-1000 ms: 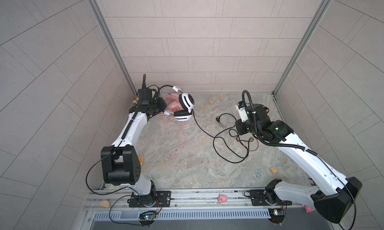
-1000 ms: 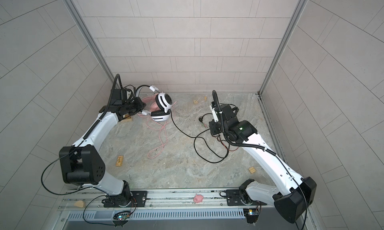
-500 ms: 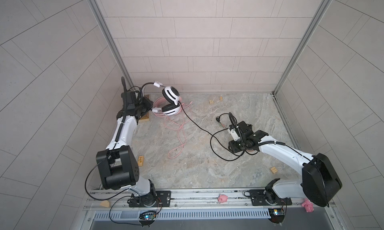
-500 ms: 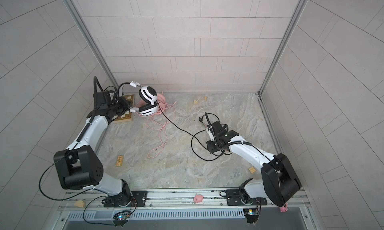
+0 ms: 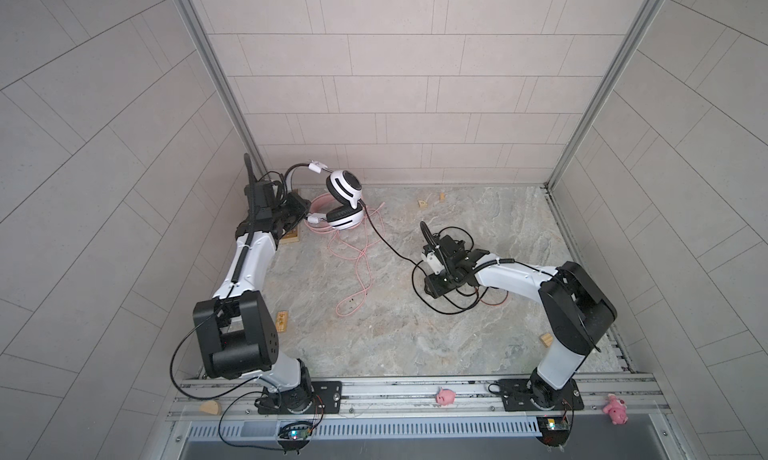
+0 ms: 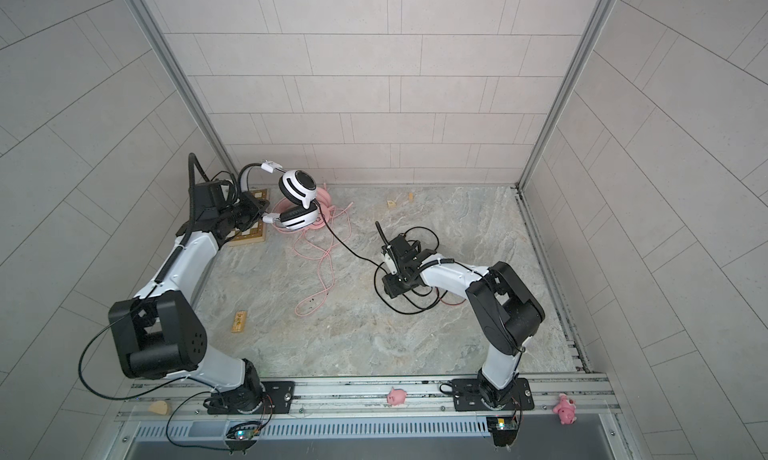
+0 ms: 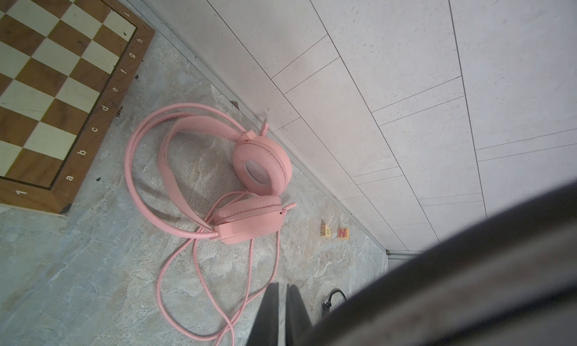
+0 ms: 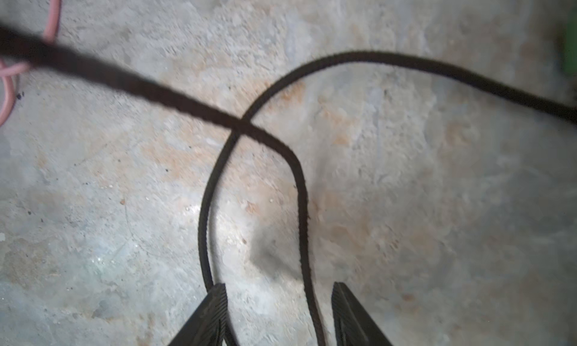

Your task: Wrap the headphones

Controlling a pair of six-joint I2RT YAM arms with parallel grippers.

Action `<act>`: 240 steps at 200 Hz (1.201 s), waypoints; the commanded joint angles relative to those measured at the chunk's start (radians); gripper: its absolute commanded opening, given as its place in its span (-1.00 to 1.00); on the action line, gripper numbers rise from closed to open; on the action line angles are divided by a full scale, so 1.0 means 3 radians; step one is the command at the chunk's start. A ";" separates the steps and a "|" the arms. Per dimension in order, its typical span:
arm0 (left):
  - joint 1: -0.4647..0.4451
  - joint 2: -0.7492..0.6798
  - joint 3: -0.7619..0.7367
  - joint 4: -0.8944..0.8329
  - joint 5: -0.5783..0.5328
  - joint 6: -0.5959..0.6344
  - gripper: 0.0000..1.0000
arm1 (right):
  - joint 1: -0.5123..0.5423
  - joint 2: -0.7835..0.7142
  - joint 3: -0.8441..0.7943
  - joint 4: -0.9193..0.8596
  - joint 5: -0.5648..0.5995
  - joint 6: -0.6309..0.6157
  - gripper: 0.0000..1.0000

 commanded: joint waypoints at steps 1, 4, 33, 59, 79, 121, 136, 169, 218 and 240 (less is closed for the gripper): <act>-0.0004 -0.0101 0.0004 0.0228 0.0129 -0.0119 -1.00 | -0.0004 0.0053 0.0134 0.0201 0.0146 -0.0075 0.11; -0.0004 -0.0103 0.0000 0.0226 0.0131 -0.0117 -1.00 | 0.0003 0.0062 0.0141 0.0228 0.0154 -0.0074 0.11; -0.0004 -0.0093 0.0005 0.0240 0.0155 -0.0139 -1.00 | -0.0001 0.0278 0.0214 0.0488 0.0148 -0.0099 0.11; -0.0004 -0.0075 0.0001 0.0245 0.0157 -0.0137 -1.00 | -0.0001 0.0446 0.0192 0.0707 0.0082 -0.0065 0.08; -0.0004 -0.0060 0.0002 0.0257 0.0174 -0.0151 -1.00 | 0.0000 0.0546 0.0162 0.0878 -0.0028 -0.0021 -0.11; -0.0001 -0.0048 0.0002 0.0258 0.0171 -0.0159 -1.00 | -0.0004 0.0364 -0.0026 0.0824 0.0058 -0.0042 -0.88; -0.0004 -0.0051 -0.0015 0.0257 0.0156 -0.0168 -1.00 | 0.0000 0.0170 -0.0129 0.0695 0.0134 -0.0065 -0.92; -0.0013 -0.0070 -0.0031 0.0189 0.0060 -0.0158 -1.00 | 0.0017 -0.0385 -0.0248 0.0194 0.0318 -0.0107 -0.96; -0.0213 -0.0059 0.0084 -0.0163 -0.0202 0.0165 -1.00 | 0.0349 -0.1033 0.0282 -0.1347 0.0958 -0.0420 -0.98; -0.0395 -0.0107 0.0180 -0.0396 -0.0410 0.0418 -1.00 | 0.0464 -0.1286 0.0631 -0.1752 0.1109 -0.0460 -0.98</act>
